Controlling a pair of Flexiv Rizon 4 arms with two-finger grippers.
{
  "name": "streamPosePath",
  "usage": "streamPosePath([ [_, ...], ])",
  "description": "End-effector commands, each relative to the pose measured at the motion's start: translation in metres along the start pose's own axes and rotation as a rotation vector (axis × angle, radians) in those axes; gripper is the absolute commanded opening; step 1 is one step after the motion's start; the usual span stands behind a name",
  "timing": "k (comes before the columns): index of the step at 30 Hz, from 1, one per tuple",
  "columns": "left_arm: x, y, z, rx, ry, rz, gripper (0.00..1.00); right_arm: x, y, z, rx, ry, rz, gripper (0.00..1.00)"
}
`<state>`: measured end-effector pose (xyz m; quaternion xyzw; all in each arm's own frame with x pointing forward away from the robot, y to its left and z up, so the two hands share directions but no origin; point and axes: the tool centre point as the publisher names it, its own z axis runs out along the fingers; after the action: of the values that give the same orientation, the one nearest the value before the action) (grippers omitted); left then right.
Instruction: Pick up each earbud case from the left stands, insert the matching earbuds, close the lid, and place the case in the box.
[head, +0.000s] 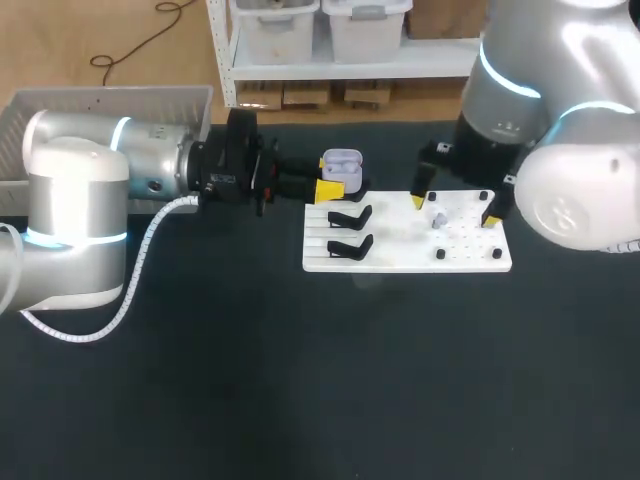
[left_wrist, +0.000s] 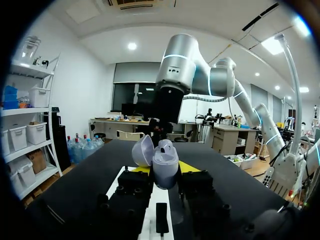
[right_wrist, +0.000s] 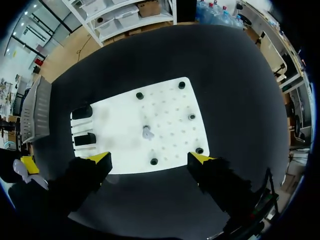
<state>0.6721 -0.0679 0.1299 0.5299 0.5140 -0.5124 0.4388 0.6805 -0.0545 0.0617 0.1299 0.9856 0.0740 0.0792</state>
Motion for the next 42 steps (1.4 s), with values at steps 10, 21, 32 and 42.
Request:
streamPosePath([
  [10,0.001,0.0,0.0,0.0,-0.001,0.001,0.0,-0.01,0.002,0.021,-0.049,-0.02,0.003,0.76],
  [21,0.001,0.0,0.0,0.0,-0.001,0.001,0.0,-0.013,0.003,0.031,-0.055,-0.035,0.012,0.45],
  [32,0.001,0.0,0.0,0.0,-0.001,0.001,0.0,-0.012,0.004,0.039,-0.036,-0.065,0.028,0.42],
  [42,0.001,0.0,0.0,0.0,-0.001,0.001,0.0,-0.015,-0.002,0.044,-0.019,-0.091,0.075,0.32],
])
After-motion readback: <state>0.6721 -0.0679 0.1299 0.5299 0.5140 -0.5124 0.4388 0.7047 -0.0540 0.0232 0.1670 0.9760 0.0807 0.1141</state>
